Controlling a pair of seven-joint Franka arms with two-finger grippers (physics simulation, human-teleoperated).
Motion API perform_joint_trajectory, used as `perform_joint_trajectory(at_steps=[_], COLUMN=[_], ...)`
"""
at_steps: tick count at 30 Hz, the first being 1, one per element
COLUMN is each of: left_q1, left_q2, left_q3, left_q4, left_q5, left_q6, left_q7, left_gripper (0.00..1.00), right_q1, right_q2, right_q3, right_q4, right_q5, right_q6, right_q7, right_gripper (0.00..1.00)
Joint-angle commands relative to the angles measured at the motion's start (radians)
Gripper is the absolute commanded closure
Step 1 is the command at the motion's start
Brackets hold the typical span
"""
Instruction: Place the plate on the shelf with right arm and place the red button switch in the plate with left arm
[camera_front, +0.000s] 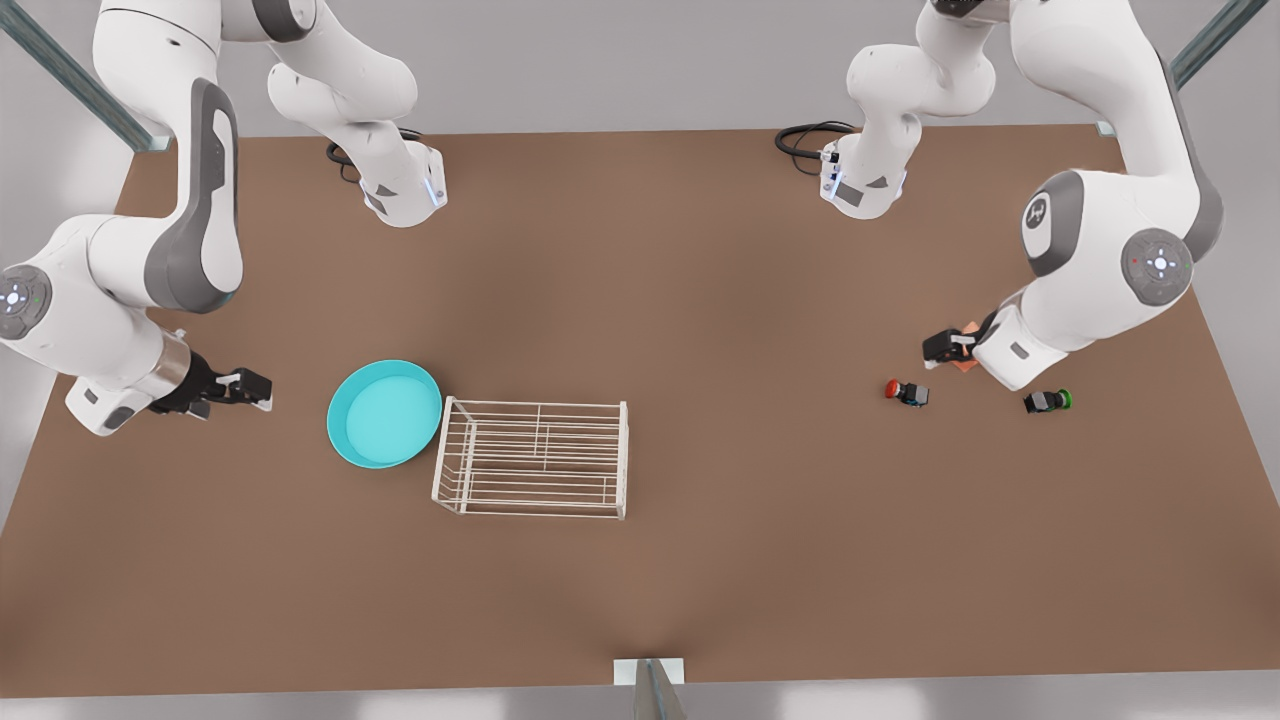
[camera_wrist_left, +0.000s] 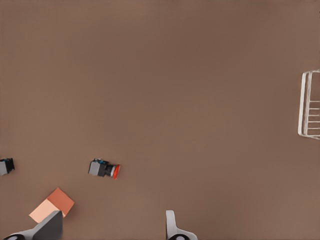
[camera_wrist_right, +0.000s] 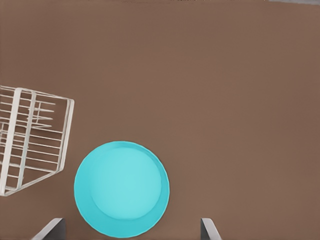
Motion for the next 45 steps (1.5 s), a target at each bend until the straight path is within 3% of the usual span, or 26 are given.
perform_joint_trajectory(at_steps=[1,9,14,31,34,45], left_q1=[0.005,0.015,0.012,0.012,0.012,0.013], left_q2=[0.009,0.03,0.03,0.03,0.03,0.032], left_q3=[0.001,0.007,0.005,0.005,0.005,0.005], left_q4=[0.006,0.033,0.023,0.017,0.02,0.017], left_q5=[0.0,0.0,0.025,0.028,0.028,0.028], left_q6=[0.096,0.086,0.079,0.071,0.071,0.071], left_q7=[0.086,0.087,0.086,0.086,0.086,0.086], left_gripper=[0.0,0.0,0.0,0.0,0.0,0.0], right_q1=[0.001,0.031,-0.031,-0.084,-0.082,-0.087], right_q2=[0.001,0.16,0.16,0.384,0.401,0.409], right_q3=[0.001,0.012,0.004,0.007,0.007,0.004], right_q4=[0.0,-0.014,-0.201,-0.192,-0.192,-0.178], right_q5=[0.015,0.118,0.142,0.27,0.27,0.257], right_q6=[0.017,0.017,0.14,0.235,0.253,0.243], right_q7=[-0.237,-0.225,-0.239,-0.259,-0.259,-0.323], right_gripper=[0.0,0.0,0.0,0.0,0.16,0.17])
